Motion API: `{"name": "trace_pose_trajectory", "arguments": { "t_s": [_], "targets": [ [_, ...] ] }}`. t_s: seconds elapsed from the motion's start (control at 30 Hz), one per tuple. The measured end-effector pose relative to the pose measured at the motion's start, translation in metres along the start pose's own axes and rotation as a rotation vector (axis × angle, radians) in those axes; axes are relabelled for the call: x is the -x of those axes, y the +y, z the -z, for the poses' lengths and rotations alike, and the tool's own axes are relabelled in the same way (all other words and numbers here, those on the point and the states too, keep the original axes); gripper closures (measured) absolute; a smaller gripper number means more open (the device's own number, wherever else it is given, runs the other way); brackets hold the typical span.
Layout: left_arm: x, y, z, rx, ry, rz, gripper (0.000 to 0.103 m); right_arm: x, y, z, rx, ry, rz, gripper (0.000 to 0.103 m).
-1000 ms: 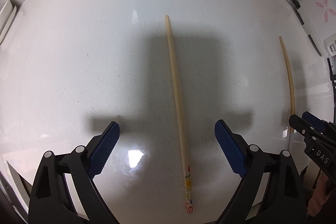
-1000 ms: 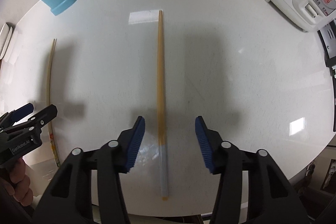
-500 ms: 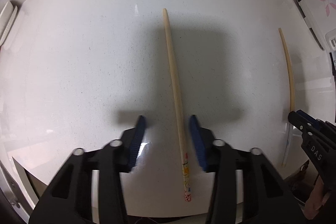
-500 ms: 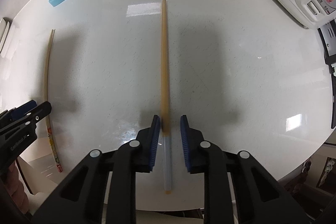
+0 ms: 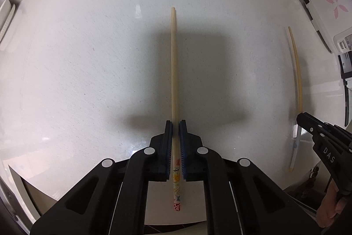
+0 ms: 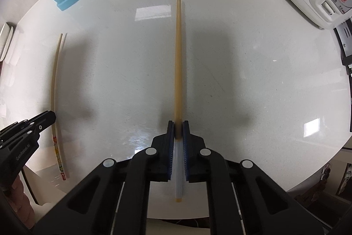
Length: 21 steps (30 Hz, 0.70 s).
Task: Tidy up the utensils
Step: 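Lift both held chopsticks and carry them over the blue utensil holder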
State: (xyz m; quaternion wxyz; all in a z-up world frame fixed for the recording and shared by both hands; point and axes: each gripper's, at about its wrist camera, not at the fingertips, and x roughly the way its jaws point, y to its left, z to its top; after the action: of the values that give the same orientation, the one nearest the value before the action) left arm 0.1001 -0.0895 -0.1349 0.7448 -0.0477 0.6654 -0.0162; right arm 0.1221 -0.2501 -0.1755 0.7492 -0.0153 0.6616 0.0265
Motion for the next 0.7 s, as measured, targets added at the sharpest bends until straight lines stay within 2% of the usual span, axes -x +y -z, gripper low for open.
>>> {"name": "trace_pose_trajectory", "arguments": {
  "t_s": [0.27, 0.43, 0.53, 0.7],
  "targets": [
    [0.021, 0.014, -0.006, -0.002, -0.082, 0.015, 0.097, 0.024, -0.005, -0.006, 0.009, -0.084, -0.019, 0.096],
    [0.045, 0.022, -0.012, 0.004, -0.179, 0.025, 0.097, 0.042, -0.003, -0.010, 0.024, -0.155, -0.043, 0.096],
    [0.062, 0.026, -0.013, -0.001, -0.237, 0.020, 0.097, 0.056, 0.012, -0.015, 0.036, -0.198, -0.053, 0.096],
    [0.084, 0.032, -0.019, -0.007, -0.308, 0.027, 0.097, 0.068, 0.019, -0.033, 0.060, -0.256, -0.078, 0.096]
  ]
}}
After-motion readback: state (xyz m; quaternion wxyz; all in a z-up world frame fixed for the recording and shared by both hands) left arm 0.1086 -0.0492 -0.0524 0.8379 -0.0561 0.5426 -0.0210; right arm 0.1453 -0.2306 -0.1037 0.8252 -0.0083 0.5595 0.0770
